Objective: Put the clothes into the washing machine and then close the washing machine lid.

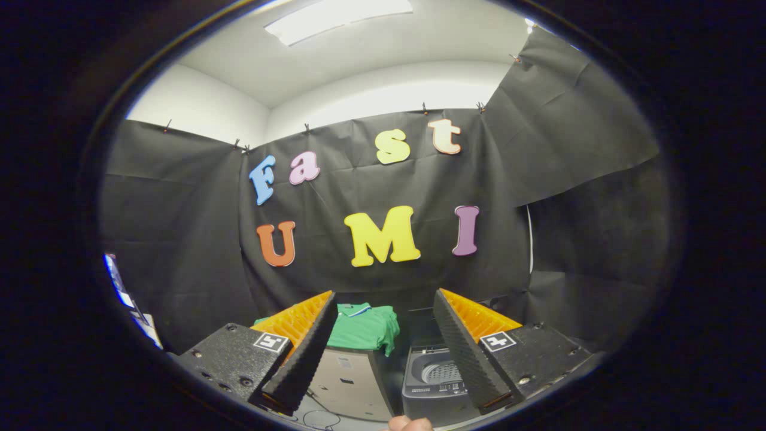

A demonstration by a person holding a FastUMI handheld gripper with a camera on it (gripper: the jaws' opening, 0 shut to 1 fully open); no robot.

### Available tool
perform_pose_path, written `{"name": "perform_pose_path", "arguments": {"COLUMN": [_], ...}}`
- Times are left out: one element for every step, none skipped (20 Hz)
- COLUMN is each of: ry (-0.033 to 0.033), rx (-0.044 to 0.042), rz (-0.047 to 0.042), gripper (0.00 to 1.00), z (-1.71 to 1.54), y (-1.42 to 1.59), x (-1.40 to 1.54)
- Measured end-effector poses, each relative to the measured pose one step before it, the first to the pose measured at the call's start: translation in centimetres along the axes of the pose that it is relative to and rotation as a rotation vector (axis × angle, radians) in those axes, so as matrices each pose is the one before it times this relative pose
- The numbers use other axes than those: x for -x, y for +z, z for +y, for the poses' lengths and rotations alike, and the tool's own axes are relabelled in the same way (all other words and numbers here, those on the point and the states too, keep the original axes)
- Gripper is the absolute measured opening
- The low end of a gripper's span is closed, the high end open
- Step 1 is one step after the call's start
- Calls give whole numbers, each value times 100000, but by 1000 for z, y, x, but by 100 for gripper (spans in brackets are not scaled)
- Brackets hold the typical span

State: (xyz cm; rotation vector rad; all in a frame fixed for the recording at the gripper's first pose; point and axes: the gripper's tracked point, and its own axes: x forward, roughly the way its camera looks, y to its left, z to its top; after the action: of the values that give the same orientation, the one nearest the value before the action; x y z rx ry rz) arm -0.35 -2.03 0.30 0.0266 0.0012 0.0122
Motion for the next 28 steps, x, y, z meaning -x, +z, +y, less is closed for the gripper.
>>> {"name": "perform_pose_path", "arguments": {"ry": [-725,-338,-206,-31,135,504,615,504,295,19,-24,-343,-186,-64,-561,-71,117,554,658,1311,1408,1990,1265,1483,721,702,449,673], "rx": [1,94,167,94,61,-76,202,592,778,690,569,404,149,23,141,99,152,176,-431,-513,-1015,-1083,-911,-108,56,-5,-671,-368], "rz": [-98,321,310,312,392,510,241,-75,-125,-211,-212,-50,265,735,1451,1730,1737,1594,1518,2372,2536,3923,4808,5109,5515,5148,4846,4303], "gripper": [100,100,100,100,100,100,100,100,100,100,100,100,100,100,100,100,100,100,100,100,100,100,100,100,100,100,100,100], "z": [-234,-25,35,176,246,401,531,572,522,375,532,621,589,787,696,863,937,1260,1206,1382,1309,1402,1004,955,614,523,423,315], "y": [53,-163,-113,-67,-65,-155,-5,187,225,56,244,85,126,-81,-124,-250,-214,-27,-190,-193,-210,-365,-526,-355,-423,-384,-204,-40], "x": [56,147,25,131,56,17,-32,-23,-188,-274,-337,-454,-451,-517,-644,-657,-685,-637,-777,-940,-946,-1106,-1116,-1245,-1226,-1438,-1333,-1434]}}
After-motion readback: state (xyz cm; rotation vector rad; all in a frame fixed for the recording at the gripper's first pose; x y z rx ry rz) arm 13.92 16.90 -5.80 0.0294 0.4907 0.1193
